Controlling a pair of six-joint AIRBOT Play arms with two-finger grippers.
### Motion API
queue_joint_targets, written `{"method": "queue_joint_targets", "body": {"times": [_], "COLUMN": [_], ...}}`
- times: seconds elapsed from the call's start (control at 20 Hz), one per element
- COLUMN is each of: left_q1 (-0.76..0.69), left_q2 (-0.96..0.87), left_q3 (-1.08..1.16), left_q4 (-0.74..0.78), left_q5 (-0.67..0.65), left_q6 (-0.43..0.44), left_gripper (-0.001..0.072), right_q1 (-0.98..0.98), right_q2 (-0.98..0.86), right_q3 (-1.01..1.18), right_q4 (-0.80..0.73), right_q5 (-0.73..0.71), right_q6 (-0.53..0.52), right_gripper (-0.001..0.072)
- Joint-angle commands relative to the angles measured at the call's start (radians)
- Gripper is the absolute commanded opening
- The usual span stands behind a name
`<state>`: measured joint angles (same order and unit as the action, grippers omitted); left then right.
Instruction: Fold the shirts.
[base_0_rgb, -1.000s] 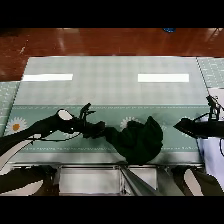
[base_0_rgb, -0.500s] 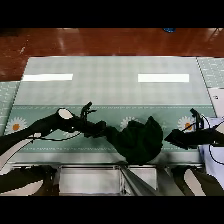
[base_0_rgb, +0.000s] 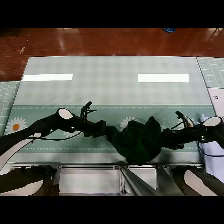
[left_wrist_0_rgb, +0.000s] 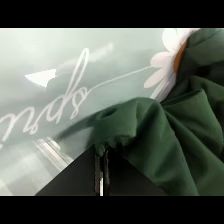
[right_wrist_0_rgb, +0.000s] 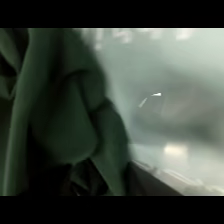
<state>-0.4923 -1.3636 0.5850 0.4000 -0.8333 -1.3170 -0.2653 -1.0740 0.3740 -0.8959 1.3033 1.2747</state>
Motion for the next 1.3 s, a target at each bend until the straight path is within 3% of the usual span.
{"method": "queue_joint_targets", "body": {"times": [0.0, 0.05, 0.25, 0.45, 0.6, 0.8, 1.1, 1.25], "left_q1": [0.0, 0.002, 0.122, 0.304, 0.42, 0.573, 0.852, 1.027], "left_q2": [0.0, 0.0, 0.033, 0.178, 0.311, 0.434, 0.585, 0.666], "left_q3": [0.001, 0.001, 0.09, 0.306, 0.517, 0.794, 1.077, 1.138], "left_q4": [0.0, 0.0, -0.001, -0.001, -0.001, 0.0, 0.008, 0.134], "left_q5": [0.014, 0.016, -0.038, -0.068, -0.072, -0.077, -0.123, -0.16], "left_q6": [0.0, 0.0, 0.018, 0.031, 0.049, 0.049, 0.049, 0.048], "left_gripper": [0.0019, 0.002, 0.0019, 0.0019, 0.0019, 0.0019, 0.0019, 0.0019], "right_q1": [0.145, 0.176, 0.192, 0.192, 0.192, 0.192, 0.192, 0.192], "right_q2": [-0.061, -0.058, 0.038, 0.137, 0.172, 0.172, 0.251, 0.347], "right_q3": [0.0, 0.005, 0.171, 0.626, 0.995, 1.345, 1.597, 1.598], "right_q4": [0.05, 0.049, -0.02, -0.171, -0.173, -0.229, -0.38, -0.526], "right_q5": [-0.106, -0.134, -0.089, -0.061, -0.134, -0.042, 0.073, 0.132], "right_q6": [-0.016, -0.016, 0.036, 0.153, 0.185, 0.188, 0.196, 0.241], "right_gripper": [0.0184, 0.0025, 0.0023, 0.0023, 0.0023, 0.0023, 0.0023, 0.0023]}}
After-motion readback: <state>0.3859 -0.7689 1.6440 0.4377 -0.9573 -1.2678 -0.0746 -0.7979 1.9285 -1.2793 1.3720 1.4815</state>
